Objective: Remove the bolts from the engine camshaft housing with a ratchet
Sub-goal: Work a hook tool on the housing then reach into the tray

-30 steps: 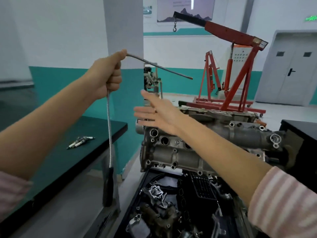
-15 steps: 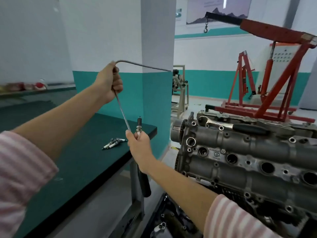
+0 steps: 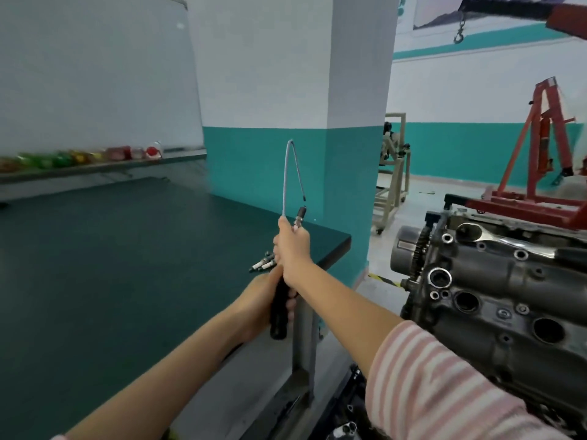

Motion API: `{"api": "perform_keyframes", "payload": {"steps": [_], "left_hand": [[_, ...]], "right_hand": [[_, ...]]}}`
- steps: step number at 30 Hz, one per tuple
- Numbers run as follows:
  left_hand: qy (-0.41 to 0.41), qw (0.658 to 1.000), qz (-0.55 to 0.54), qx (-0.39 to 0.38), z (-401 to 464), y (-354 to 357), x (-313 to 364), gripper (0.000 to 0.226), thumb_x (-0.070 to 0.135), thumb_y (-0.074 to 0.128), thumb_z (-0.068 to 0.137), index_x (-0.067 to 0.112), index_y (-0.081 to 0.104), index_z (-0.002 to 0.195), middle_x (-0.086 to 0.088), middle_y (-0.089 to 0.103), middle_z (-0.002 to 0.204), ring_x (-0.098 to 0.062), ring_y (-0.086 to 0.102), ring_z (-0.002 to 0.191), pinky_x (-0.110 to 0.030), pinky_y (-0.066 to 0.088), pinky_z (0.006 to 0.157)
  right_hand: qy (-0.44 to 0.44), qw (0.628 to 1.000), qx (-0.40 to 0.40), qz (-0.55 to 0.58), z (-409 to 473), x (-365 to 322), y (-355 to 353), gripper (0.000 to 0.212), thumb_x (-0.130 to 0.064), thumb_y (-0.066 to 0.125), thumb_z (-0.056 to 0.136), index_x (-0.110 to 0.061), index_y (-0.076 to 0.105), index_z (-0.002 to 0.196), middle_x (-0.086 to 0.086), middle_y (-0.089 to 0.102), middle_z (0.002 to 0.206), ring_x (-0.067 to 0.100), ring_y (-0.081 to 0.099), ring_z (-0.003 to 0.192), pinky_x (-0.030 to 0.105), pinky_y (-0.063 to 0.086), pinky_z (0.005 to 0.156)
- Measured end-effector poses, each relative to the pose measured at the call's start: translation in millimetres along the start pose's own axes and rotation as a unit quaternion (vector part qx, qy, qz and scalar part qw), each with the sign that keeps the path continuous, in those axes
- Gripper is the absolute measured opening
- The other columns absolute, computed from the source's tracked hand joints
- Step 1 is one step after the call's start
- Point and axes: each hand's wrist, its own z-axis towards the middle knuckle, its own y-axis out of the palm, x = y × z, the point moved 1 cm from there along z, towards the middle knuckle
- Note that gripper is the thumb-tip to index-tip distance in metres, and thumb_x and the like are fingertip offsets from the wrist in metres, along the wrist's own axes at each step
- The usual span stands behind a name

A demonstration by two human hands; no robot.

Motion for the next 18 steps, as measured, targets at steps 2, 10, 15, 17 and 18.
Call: {"api": "perform_keyframes", "payload": {"steps": [2, 10, 15, 17, 18], "left_hand": [[0.082, 0.986, 0.088, 0.112, 5.5, -11.4, 0.4, 0.038, 0.038, 0.041, 0.098, 0.012, 0.045, 0.072, 0.001, 0.041, 0.053, -0.010, 0.035, 0.041, -0.023, 0.032, 0.039], [0.181, 0.880, 0.352, 0.261, 41.5, -76.8, 14.7, 0.025, 0.030, 0.056, 0.092, 0.012, 0.044, 0.079, -0.004, 0.048, 0.064, -0.019, 0.044, 0.045, -0.026, 0.037, 0.039], [0.116, 0.944, 0.234, 0.202, 63.4, -119.8, 10.1, 0.020, 0.023, 0.050, 0.096, 0.009, 0.043, 0.084, -0.004, 0.036, 0.057, -0.011, 0.033, 0.034, -0.019, 0.030, 0.035], [0.079, 0.955, 0.214, 0.192, 70.3, -134.9, 5.5, 0.020, 0.024, 0.049, 0.097, 0.005, 0.048, 0.092, -0.003, 0.037, 0.056, -0.011, 0.034, 0.035, -0.018, 0.031, 0.036], [0.066, 0.953, 0.222, 0.196, 73.9, -142.3, 3.4, 0.022, 0.025, 0.049, 0.097, 0.003, 0.051, 0.094, -0.004, 0.039, 0.056, -0.012, 0.036, 0.036, -0.019, 0.032, 0.036]], "right_hand": [[0.016, 0.999, -0.045, 0.023, 0.3, -1.5, 7.7, 0.021, -0.030, 0.038, 0.098, -0.018, 0.040, 0.081, 0.003, 0.049, 0.060, 0.007, 0.034, 0.039, 0.019, 0.027, 0.037], [0.034, 0.989, -0.093, -0.110, 19.1, 17.2, -6.3, 0.035, -0.038, 0.022, 0.101, -0.015, 0.043, 0.118, 0.008, 0.060, 0.097, 0.014, 0.052, 0.064, 0.022, 0.037, 0.053], [0.086, 0.980, -0.046, -0.173, 33.3, 46.2, -35.2, 0.034, -0.035, 0.025, 0.100, -0.016, 0.039, 0.075, -0.001, 0.032, 0.061, 0.010, 0.025, 0.043, 0.020, 0.021, 0.033], [0.086, 0.970, -0.042, -0.226, 38.8, 55.0, -37.0, 0.034, -0.033, 0.024, 0.100, -0.012, 0.044, 0.082, -0.001, 0.035, 0.063, 0.011, 0.029, 0.048, 0.023, 0.023, 0.041], [0.080, 0.964, -0.042, -0.250, 41.7, 59.4, -36.4, 0.032, -0.032, 0.024, 0.100, -0.010, 0.045, 0.088, 0.000, 0.038, 0.065, 0.012, 0.031, 0.050, 0.024, 0.023, 0.044]]}}
